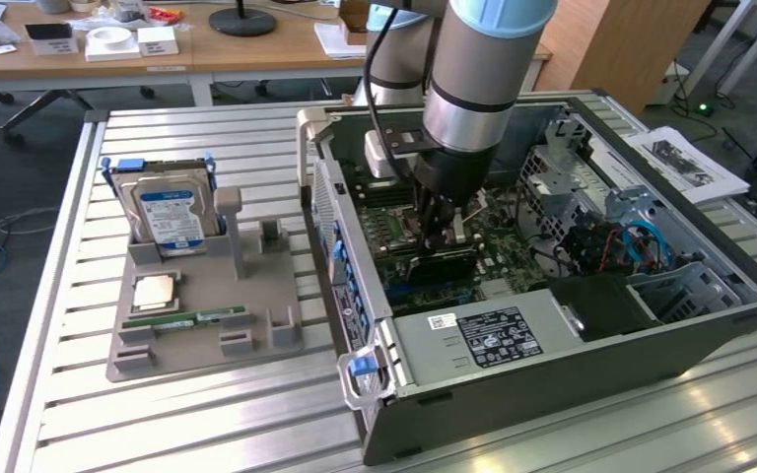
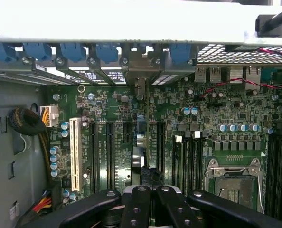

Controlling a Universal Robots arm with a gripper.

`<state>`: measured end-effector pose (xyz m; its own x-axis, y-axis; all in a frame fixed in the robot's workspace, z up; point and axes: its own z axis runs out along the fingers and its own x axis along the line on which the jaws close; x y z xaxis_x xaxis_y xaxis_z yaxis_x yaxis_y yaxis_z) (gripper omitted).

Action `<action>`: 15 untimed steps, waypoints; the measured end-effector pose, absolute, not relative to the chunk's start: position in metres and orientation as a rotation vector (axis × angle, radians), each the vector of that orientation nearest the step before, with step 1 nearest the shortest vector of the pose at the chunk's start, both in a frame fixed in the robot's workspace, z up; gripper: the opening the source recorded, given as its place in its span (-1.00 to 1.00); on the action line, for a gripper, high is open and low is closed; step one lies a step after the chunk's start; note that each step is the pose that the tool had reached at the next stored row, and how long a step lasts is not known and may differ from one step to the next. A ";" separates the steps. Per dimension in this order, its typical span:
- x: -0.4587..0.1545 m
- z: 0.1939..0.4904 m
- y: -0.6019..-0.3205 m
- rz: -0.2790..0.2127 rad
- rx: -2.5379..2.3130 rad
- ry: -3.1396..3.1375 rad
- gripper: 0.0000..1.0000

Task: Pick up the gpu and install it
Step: 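Press down on the gpu until it lock into place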

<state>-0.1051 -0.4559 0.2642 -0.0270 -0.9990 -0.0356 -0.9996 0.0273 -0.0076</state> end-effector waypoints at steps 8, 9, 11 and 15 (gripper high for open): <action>-0.105 0.264 -0.456 0.030 -2.169 2.229 -0.79; -0.105 0.264 -0.456 0.030 -2.169 2.229 -0.79; -0.105 0.263 -0.456 0.030 -2.169 2.229 -0.79; -0.105 0.263 -0.456 0.030 -2.169 2.229 -0.79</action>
<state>-0.1053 -0.4560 0.2630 -0.0271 -0.9990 -0.0356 -0.9996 0.0274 -0.0076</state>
